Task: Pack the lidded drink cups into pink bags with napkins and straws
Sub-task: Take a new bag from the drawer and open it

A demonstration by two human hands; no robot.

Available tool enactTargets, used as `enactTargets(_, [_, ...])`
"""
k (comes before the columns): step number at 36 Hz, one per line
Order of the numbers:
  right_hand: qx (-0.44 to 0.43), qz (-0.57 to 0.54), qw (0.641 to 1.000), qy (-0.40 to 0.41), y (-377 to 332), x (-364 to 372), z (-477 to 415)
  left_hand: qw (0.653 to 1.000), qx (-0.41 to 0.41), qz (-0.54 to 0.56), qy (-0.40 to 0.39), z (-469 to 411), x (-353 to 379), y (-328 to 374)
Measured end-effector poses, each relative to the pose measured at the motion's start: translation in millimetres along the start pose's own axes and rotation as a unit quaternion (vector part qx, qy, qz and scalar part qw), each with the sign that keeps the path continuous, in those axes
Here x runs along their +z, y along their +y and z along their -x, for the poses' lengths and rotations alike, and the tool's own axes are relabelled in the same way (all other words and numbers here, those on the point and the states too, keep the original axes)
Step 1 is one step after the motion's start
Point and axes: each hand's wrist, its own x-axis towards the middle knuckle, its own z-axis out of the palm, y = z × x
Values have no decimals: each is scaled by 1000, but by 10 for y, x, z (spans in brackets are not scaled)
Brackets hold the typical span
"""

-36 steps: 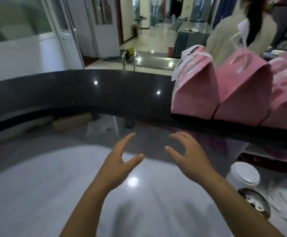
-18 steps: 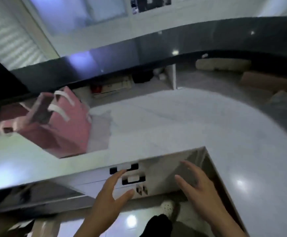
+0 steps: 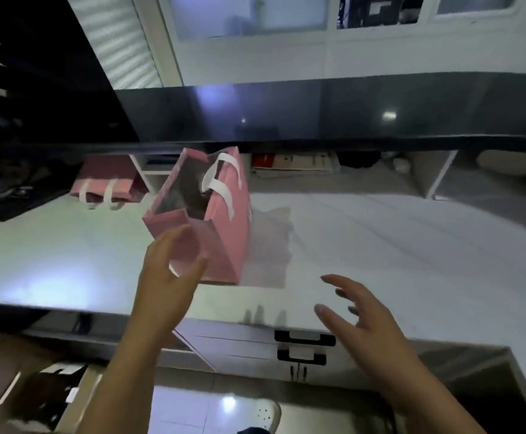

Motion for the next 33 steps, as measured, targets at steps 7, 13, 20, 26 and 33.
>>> enactTargets(7, [-27, 25, 999, 5, -927, 679, -1050, 998, -7, 58, 12, -1249, -439, -209])
enactTargets(13, [12, 9, 999, 39, -1387, 1281, -1773, 995, -41, -9, -95, -1980, -514, -351])
enactTargets(20, [49, -10, 997, 63, -1322, 1606, -2035, 982, -24, -55, -181, -2240, -428, -501])
enactTargets(26, [97, -77, 984, 132, -1011, 1386, -1780, 992, 21, -3, -126, -1994, -190, -353])
enactTargets(33, [151, -190, 948, 206, -610, 969, -1188, 977, 96, 59, -182, -1578, 170, 102])
